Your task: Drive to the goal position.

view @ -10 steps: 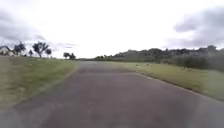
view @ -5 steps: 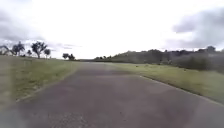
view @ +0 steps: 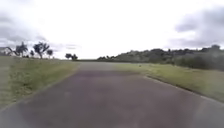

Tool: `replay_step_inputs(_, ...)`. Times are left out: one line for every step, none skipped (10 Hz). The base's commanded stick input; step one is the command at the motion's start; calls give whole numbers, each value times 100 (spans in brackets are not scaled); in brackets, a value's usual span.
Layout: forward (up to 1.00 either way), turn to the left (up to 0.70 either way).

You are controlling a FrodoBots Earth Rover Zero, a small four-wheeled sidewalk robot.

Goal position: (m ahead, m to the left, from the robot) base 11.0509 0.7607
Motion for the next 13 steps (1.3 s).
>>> replay_step_inputs(70,0)
replay_step_inputs(70,0)
replay_step_inputs(70,0)
replay_step_inputs(70,0)
replay_step_inputs(70,0)
replay_step_inputs(70,0)
replay_step_inputs(70,0)
replay_step_inputs(70,0)
replay_step_inputs(70,0)
replay_step_inputs(70,0)
replay_step_inputs(70,0)
replay_step_inputs(70,0)
replay_step_inputs(70,0)
